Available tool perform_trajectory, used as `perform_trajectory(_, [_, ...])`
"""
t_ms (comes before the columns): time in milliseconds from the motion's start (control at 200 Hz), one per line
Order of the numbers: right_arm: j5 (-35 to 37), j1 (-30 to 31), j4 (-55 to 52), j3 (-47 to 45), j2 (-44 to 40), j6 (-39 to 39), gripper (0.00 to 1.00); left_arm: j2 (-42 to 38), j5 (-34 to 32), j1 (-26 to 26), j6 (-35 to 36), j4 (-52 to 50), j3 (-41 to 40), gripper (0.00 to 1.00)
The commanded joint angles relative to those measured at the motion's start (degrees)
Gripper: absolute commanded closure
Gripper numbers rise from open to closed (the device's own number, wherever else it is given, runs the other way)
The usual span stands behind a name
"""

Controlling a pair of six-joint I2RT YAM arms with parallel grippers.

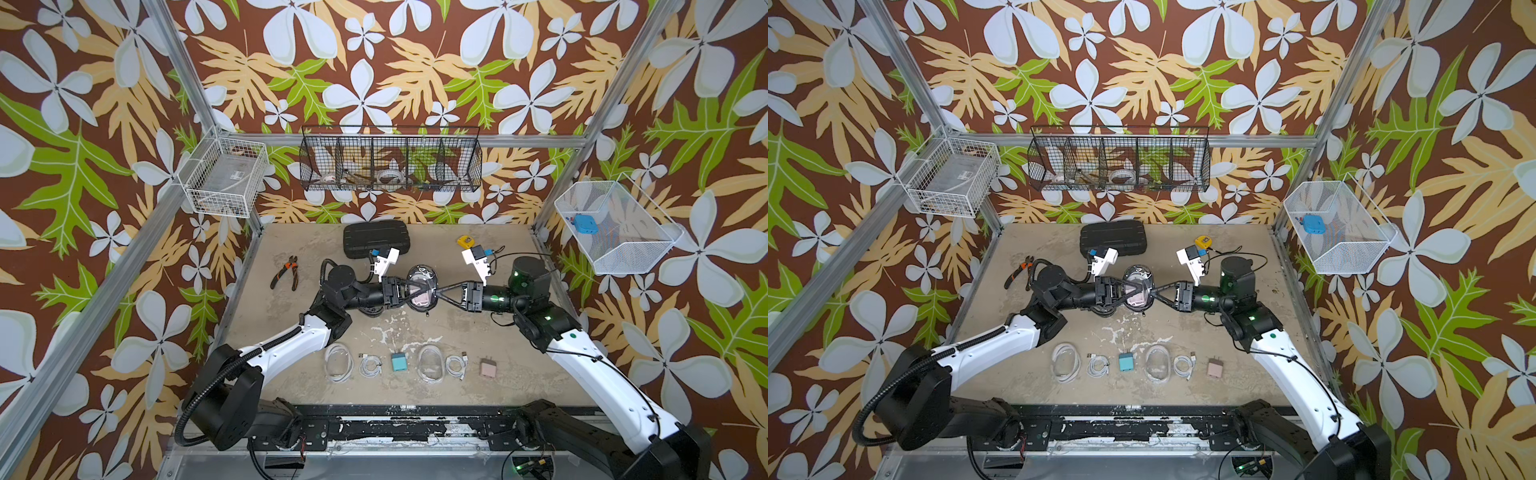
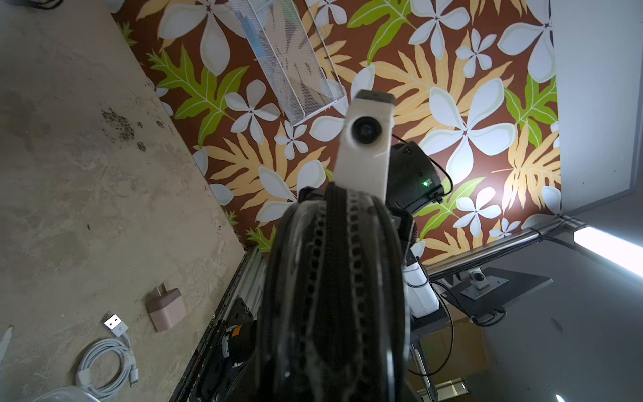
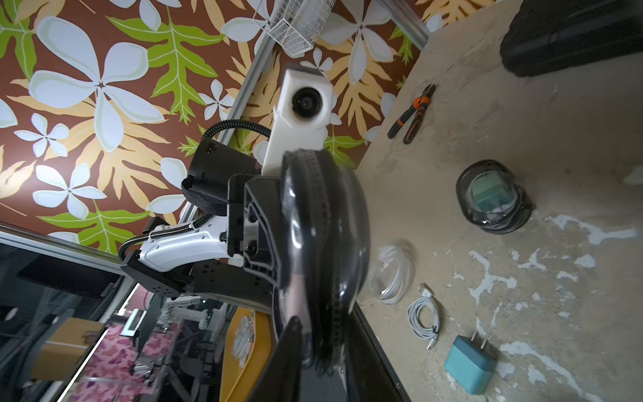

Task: Pack away charging kits
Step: Adjust the storage bag.

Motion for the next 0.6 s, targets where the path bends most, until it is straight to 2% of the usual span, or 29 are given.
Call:
perform_trajectory(0, [5.3,0.2,-9.5,3.7,-2.7,-11.3,0.64,-1.3,-4.2,1.7,-4.5,-1.5,-0.4,0.9])
perform_trajectory(50, [6.5,0.4,-11.4,4.4,-3.7,-13.6,0.62,-2.2,-5.4,2.3,-5.4,-2.8,-0.5,0.9])
perform_trajectory(80, [7.9,0.7,-12.2,4.5,-4.2,-14.7,0.44,-2.4,-5.9,2.4,-5.3,-4.3,0.1,0.9])
perform_trajectory(110, [9.7,1.1,-13.0,4.5,-4.6,-15.6,0.39,-2.6,-6.3,2.4,-5.1,-6.6,0.7,0.9])
perform_trajectory(185, [14.7,3.9,-13.8,4.3,-5.5,-18.6,0.42,-2.8,-6.9,2.5,-5.9,-9.0,1.7,0.9])
perform_trajectory(315, [26.1,13.7,-15.5,5.4,-4.7,-24.8,0.45,-3.2,-7.6,2.4,-9.0,-10.1,2.3,0.9])
perform_trajectory(415, [27.3,17.0,-13.5,5.3,-3.3,-25.4,0.57,-3.4,-8.0,2.5,-9.2,-11.6,3.1,0.9])
perform_trajectory(596, [27.4,17.6,-12.1,5.3,-0.5,-27.6,0.57,-4.1,-8.0,2.4,-10.7,-10.2,2.4,0.89])
